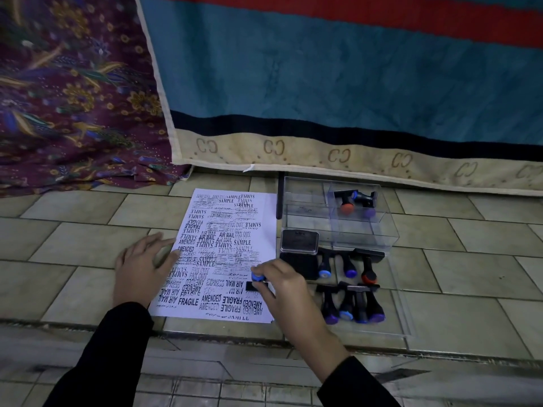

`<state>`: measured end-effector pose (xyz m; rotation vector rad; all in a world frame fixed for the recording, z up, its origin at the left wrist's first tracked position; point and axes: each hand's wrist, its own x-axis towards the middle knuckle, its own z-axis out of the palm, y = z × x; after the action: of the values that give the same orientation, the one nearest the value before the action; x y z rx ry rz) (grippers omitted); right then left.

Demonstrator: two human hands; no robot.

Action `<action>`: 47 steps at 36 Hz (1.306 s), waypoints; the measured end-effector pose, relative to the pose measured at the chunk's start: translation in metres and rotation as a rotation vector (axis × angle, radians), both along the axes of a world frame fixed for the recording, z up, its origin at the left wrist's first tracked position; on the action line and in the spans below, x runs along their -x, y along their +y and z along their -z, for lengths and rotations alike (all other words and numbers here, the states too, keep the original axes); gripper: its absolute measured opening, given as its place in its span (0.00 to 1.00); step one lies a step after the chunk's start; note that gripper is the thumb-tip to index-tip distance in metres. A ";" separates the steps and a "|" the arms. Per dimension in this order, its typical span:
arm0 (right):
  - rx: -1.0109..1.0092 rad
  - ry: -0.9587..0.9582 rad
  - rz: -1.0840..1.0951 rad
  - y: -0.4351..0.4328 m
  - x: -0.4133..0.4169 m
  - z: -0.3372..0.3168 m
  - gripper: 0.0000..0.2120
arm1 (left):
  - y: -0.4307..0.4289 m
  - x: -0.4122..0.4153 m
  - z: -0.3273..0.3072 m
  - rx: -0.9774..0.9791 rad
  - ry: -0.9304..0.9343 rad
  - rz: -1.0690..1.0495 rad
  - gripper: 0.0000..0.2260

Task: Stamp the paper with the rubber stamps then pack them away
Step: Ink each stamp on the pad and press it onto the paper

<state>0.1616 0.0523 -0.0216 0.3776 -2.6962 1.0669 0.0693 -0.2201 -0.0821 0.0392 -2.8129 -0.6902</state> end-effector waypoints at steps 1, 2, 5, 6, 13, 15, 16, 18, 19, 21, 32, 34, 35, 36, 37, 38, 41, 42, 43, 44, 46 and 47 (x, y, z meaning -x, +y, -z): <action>-0.001 0.003 0.003 -0.001 0.000 0.000 0.10 | 0.000 0.000 0.000 0.001 0.002 0.000 0.19; -0.001 0.002 0.007 -0.002 0.000 0.000 0.10 | 0.000 0.000 0.000 0.003 0.005 -0.001 0.19; -0.002 0.009 0.012 -0.004 0.001 0.000 0.11 | 0.002 0.000 -0.001 0.002 0.005 -0.006 0.19; -0.009 0.008 0.009 -0.004 0.001 0.000 0.11 | 0.002 0.000 -0.001 0.003 0.005 -0.007 0.19; -0.108 0.033 -0.033 -0.006 0.001 0.001 0.13 | 0.001 0.000 0.000 -0.003 -0.005 -0.012 0.19; -0.146 0.068 -0.045 -0.008 0.000 0.003 0.17 | 0.000 0.000 0.000 -0.002 -0.005 -0.013 0.19; -0.153 0.071 -0.045 -0.009 0.001 0.004 0.19 | 0.001 0.000 0.000 -0.002 -0.004 -0.011 0.19; -0.158 0.070 -0.023 -0.010 0.003 0.006 0.19 | 0.001 0.000 0.000 -0.003 0.000 -0.008 0.19; -0.158 0.062 -0.008 -0.010 0.005 0.007 0.18 | 0.001 0.000 0.000 -0.005 0.000 -0.009 0.19; -0.162 0.041 0.023 -0.010 0.012 0.005 0.12 | 0.001 0.000 0.000 -0.002 -0.005 -0.010 0.19; -0.147 0.097 -0.049 -0.007 -0.002 0.011 0.20 | 0.001 -0.001 -0.003 -0.008 0.003 -0.003 0.18; -0.134 0.115 -0.033 -0.005 -0.001 0.011 0.18 | 0.001 -0.001 -0.003 -0.005 0.010 -0.002 0.17; -0.091 0.103 -0.003 -0.002 0.000 0.010 0.14 | 0.002 -0.001 -0.003 -0.007 0.012 -0.004 0.15; -0.014 0.087 0.050 0.001 0.001 0.007 0.11 | 0.002 0.000 -0.002 -0.007 0.013 -0.007 0.13; 0.074 0.062 0.108 0.006 0.002 0.005 0.09 | 0.002 0.000 -0.002 -0.005 0.011 -0.011 0.11; 0.152 0.059 0.169 0.012 0.001 0.002 0.10 | 0.001 0.000 -0.001 -0.001 0.007 -0.016 0.10; 0.242 0.097 0.324 0.038 -0.004 -0.008 0.19 | 0.001 0.000 0.000 0.005 0.008 -0.014 0.12; 0.228 0.115 0.360 0.048 -0.006 -0.011 0.20 | 0.001 0.000 -0.001 0.005 0.008 -0.008 0.13; 0.197 0.140 0.387 0.059 -0.009 -0.014 0.20 | 0.001 0.000 -0.001 0.006 0.009 -0.003 0.14; 0.166 0.161 0.409 0.071 -0.012 -0.016 0.18 | 0.001 0.000 -0.002 0.007 0.008 -0.002 0.14; 0.137 0.194 0.451 0.095 -0.020 -0.016 0.15 | 0.001 0.000 -0.003 0.009 0.001 -0.005 0.18; 0.135 0.209 0.469 0.107 -0.024 -0.016 0.15 | 0.001 0.000 -0.003 0.013 -0.001 -0.004 0.19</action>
<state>0.1855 0.1591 -0.0056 -0.1551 -2.3422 0.9929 0.0695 -0.2194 -0.0793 0.0426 -2.8179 -0.6709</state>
